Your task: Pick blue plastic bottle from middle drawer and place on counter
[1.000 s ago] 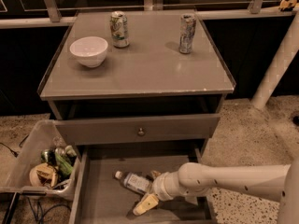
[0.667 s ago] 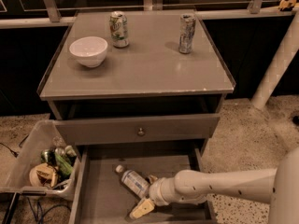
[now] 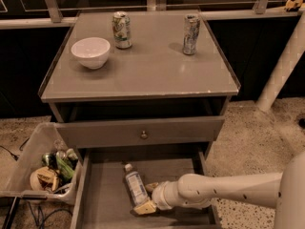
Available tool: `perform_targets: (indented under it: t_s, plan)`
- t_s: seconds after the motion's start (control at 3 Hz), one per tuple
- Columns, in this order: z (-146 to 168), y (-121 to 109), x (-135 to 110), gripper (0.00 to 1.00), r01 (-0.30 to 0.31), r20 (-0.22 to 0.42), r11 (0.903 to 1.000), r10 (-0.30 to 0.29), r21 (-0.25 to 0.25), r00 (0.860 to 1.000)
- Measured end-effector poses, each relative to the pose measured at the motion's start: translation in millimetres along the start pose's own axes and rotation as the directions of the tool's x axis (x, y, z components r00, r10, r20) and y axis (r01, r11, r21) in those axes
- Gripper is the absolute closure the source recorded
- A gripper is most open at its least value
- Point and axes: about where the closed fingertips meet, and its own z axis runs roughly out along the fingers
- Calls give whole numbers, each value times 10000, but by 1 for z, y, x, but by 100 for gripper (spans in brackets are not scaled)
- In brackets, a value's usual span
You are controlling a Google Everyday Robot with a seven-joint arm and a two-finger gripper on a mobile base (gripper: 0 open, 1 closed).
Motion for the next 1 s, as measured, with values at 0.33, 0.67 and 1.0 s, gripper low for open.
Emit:
perform_targets:
  t_s: [0.33, 0.67, 1.0]
  plan:
    - [0, 0, 0, 66, 0, 0, 10000, 0, 0, 10000]
    - [0, 0, 0, 87, 0, 0, 10000, 0, 0, 10000]
    - [0, 0, 0, 100, 0, 0, 10000, 0, -1, 10000]
